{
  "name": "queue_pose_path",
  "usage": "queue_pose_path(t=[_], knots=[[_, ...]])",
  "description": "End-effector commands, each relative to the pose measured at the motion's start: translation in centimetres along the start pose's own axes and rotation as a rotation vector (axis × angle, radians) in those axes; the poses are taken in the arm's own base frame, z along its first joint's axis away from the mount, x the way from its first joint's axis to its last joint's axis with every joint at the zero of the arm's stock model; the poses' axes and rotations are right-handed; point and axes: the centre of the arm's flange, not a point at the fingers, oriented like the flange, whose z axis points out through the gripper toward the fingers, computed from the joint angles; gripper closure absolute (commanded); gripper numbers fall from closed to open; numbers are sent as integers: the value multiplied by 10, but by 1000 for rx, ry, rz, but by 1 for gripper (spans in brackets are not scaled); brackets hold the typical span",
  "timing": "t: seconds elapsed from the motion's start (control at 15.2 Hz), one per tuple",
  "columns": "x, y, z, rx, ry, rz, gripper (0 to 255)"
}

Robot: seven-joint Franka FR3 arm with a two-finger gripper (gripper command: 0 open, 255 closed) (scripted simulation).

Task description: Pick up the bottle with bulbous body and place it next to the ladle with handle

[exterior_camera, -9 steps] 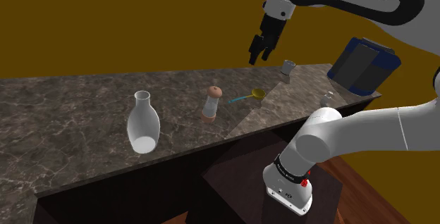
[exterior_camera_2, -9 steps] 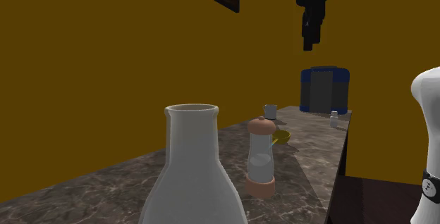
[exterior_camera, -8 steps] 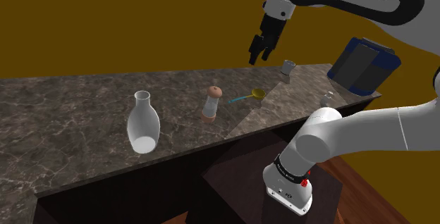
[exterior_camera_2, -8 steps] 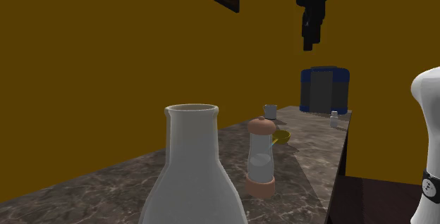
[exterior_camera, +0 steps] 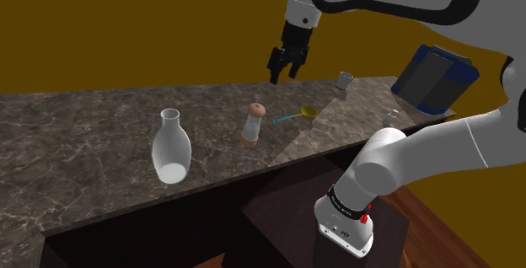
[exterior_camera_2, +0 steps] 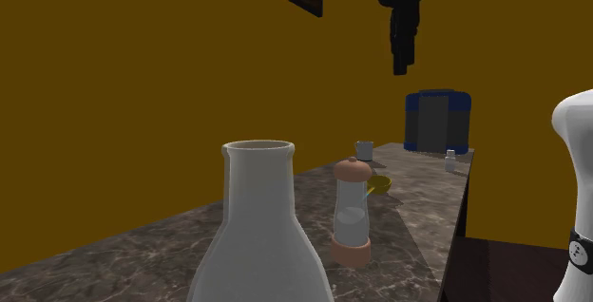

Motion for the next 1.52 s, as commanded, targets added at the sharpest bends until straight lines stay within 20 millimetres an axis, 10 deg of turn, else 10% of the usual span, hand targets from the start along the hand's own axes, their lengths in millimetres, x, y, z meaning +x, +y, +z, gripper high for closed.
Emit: queue_pose_path(t=[0.0,1.45], knots=[[9,-26,4,1,-6,7,0],[134,-283,74,3,-76,69,0]])
